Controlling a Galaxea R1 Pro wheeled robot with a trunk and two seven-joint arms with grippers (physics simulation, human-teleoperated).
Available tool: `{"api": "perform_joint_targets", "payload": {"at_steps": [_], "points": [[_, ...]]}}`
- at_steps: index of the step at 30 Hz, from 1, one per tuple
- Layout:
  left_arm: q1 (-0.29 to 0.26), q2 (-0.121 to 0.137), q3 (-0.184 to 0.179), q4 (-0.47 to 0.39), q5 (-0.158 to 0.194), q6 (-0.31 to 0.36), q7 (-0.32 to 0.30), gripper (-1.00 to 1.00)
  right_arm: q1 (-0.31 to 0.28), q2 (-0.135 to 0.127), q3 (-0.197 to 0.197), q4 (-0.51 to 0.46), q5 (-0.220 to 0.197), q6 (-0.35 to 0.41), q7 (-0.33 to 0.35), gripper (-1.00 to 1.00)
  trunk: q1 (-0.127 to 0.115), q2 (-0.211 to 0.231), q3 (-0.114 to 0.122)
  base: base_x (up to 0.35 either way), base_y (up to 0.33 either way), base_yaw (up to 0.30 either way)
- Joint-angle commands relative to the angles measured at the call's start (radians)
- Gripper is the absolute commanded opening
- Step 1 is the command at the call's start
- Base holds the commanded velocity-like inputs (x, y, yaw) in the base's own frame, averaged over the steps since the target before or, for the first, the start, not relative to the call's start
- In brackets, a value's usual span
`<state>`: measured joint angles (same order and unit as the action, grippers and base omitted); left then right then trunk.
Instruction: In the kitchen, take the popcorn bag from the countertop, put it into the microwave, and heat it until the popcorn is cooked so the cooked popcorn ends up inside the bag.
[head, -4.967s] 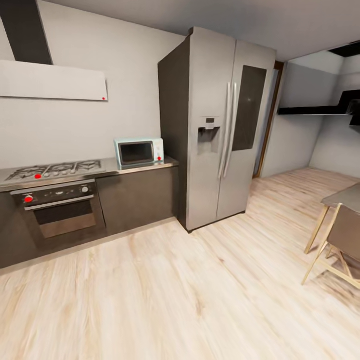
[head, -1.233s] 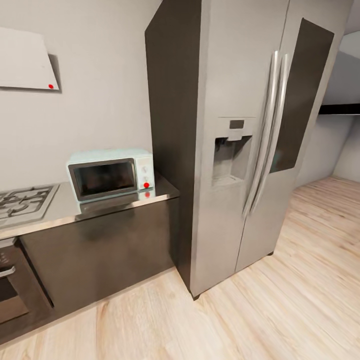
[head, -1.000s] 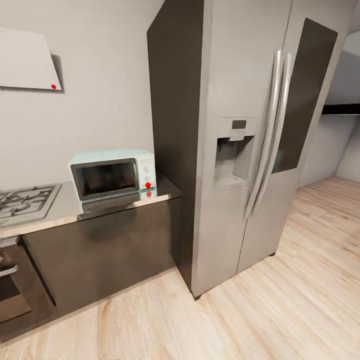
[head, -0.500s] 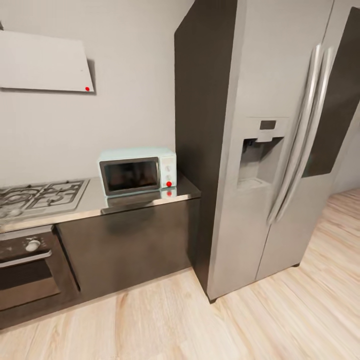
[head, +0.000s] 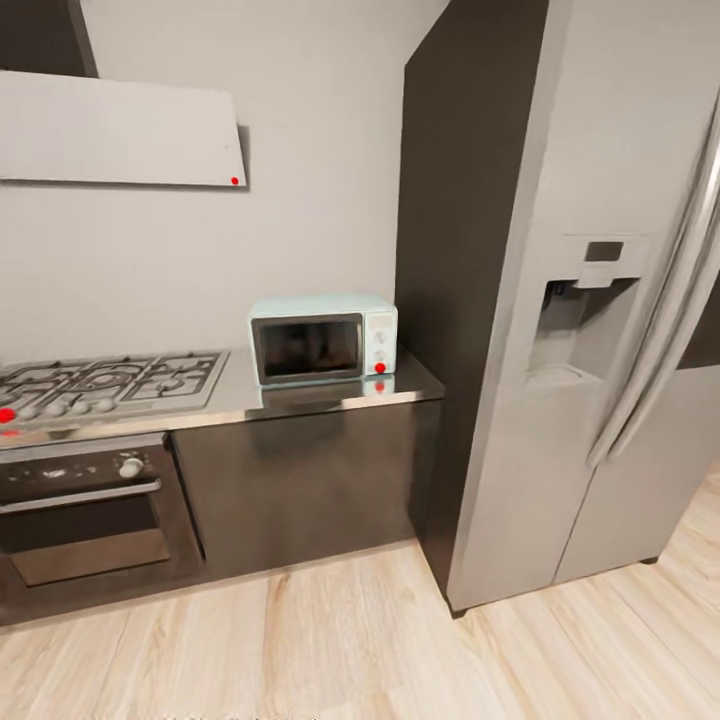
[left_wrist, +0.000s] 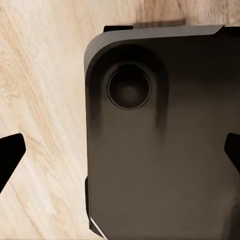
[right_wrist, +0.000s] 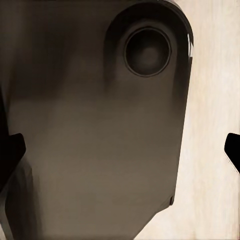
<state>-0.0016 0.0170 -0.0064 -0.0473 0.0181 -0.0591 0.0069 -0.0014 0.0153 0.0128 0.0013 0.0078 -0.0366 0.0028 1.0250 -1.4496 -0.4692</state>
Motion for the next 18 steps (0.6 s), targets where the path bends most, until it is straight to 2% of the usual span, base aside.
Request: {"api": "perform_joint_targets", "payload": {"at_steps": [1,18], "points": [[0.000,0.000,-0.001,0.000,0.002,-0.002,0.001,1.00,0.000,0.000,0.001,0.000,0.001,-0.003,0.000,1.00,0.000,0.000,-0.001,0.000,0.000,0.273],[0.000,0.000,-0.001,0.000,0.002,-0.002,0.001,1.00,0.000,0.000,0.001,0.000,0.001,-0.004,-0.001,1.00,0.000,0.000,-0.001,0.000,0.000,0.273]]}}
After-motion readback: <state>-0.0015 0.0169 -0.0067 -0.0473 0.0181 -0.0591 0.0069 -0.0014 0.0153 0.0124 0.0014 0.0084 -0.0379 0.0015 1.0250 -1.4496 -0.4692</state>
